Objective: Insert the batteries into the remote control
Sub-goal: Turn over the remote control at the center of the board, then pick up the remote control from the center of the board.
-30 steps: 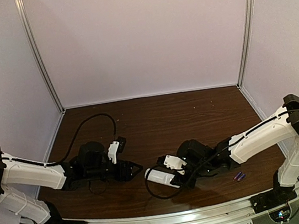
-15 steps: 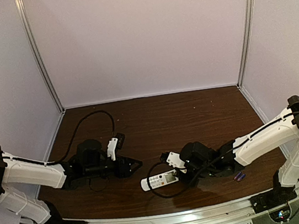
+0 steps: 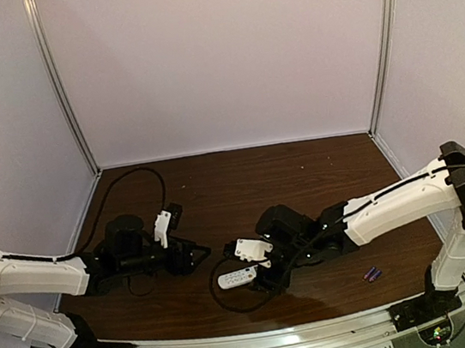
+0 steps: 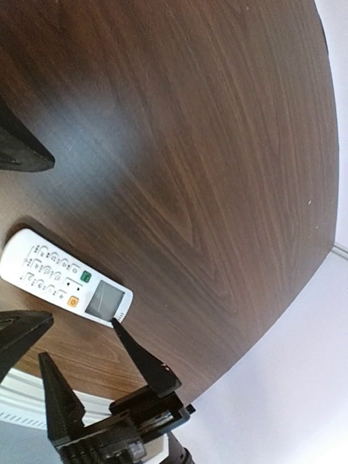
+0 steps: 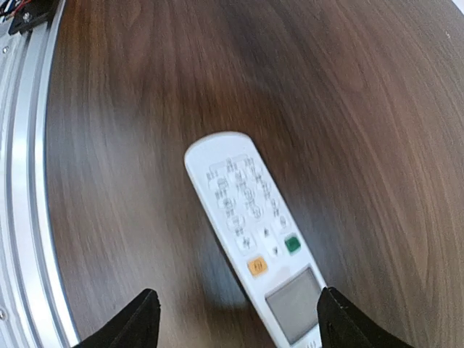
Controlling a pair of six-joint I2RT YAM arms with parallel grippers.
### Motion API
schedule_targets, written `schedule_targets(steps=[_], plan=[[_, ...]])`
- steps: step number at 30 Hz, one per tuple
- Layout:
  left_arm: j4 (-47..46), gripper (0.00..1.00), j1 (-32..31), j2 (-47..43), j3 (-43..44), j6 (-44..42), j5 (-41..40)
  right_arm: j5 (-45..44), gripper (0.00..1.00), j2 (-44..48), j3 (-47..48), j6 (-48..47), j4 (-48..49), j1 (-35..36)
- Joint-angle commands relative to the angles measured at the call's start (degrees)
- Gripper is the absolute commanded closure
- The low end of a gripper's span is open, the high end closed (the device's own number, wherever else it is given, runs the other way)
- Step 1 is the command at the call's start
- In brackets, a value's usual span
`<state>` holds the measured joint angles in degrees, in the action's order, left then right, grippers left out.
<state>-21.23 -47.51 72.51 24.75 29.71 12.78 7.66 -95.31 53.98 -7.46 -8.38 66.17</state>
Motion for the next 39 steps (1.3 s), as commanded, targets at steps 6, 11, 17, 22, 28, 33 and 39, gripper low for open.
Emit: schedule_targets(steps=[6, 11, 17, 22, 28, 33, 39], plan=[[-0.3, 0.34, 3.9, -8.6, -5.0, 1.7, -1.9, 8.8, 0.22, -10.8, 17.7, -11.7, -18.8, -4.1], [0.3, 0.34, 5.0, -12.5, -6.7, 2.2, -2.2, 11.0, 0.21, -13.4, 20.4, -13.8, -24.9, -5.2], [-0.1, 0.34, 5.3, -13.2, -7.7, 3.0, -1.9, 7.0, 0.2, -16.3, 20.3, -14.8, -26.5, -5.7], [-0.6, 0.34, 5.4, -13.0, -8.1, 3.1, -1.7, 7.0, 0.2, -18.1, 21.7, -15.9, -27.3, -6.4], [-1.5, 0.34, 5.4, -11.8, -8.2, 3.1, -1.7, 6.4, 0.23, -20.8, 23.9, -17.5, -29.2, -6.4], [-2.0, 0.35, 5.4, -11.8, -8.5, 3.4, -2.5, 5.7, 0.39, -21.2, 23.8, -17.3, -29.6, -6.1], [-3.3, 0.35, 7.1, -12.2, -8.5, 2.8, -0.5, 15.1, 0.57, -14.7, 19.3, -12.8, -22.0, -8.1]])
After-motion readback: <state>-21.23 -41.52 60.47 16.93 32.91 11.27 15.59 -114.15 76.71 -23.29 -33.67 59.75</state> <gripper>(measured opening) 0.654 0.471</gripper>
